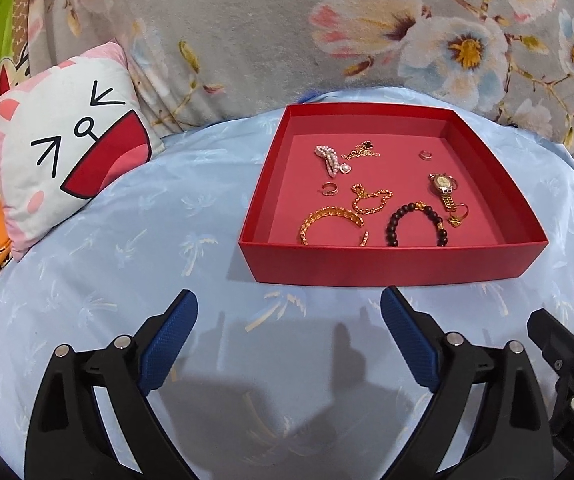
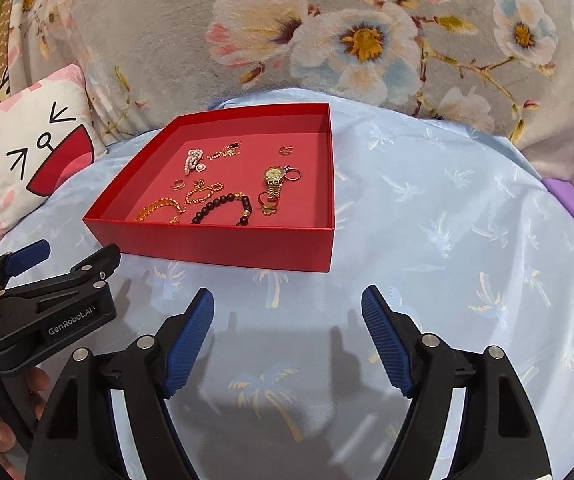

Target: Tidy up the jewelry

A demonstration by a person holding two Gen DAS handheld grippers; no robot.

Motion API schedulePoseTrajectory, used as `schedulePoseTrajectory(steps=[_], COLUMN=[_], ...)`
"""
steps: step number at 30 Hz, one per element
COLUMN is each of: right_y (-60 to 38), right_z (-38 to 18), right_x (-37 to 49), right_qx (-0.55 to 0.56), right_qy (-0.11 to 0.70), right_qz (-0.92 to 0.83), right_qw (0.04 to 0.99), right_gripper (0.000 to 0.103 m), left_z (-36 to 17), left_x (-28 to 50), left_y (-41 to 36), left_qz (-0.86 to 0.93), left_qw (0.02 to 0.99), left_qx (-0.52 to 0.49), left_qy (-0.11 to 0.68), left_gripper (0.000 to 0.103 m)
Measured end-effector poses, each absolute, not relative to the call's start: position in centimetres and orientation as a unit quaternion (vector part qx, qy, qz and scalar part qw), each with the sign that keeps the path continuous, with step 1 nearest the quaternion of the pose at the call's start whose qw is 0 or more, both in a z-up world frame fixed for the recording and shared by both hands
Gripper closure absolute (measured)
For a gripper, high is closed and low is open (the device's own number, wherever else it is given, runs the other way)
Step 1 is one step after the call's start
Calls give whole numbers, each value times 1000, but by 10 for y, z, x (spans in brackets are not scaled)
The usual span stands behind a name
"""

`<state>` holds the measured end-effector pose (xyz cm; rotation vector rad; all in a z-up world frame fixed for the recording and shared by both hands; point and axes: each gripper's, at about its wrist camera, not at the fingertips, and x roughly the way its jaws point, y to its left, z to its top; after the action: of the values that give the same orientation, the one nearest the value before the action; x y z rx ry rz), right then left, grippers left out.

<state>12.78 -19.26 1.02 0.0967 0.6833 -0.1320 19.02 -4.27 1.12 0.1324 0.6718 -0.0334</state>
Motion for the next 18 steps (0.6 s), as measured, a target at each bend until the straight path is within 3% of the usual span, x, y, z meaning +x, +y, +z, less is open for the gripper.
schedulePoseTrajectory(steps=[18], right_y=[-196], right_z=[2], right_x=[132], right_qx=[66], right_qy=[365], right_qz=[-75], right_qw=[926], right_gripper=[17], left_z=[8], left_x=[182], left_y=[-51], left_qz=[-22], left_qw=[938], left_qx=[75], left_qy=[337], left_gripper=[5])
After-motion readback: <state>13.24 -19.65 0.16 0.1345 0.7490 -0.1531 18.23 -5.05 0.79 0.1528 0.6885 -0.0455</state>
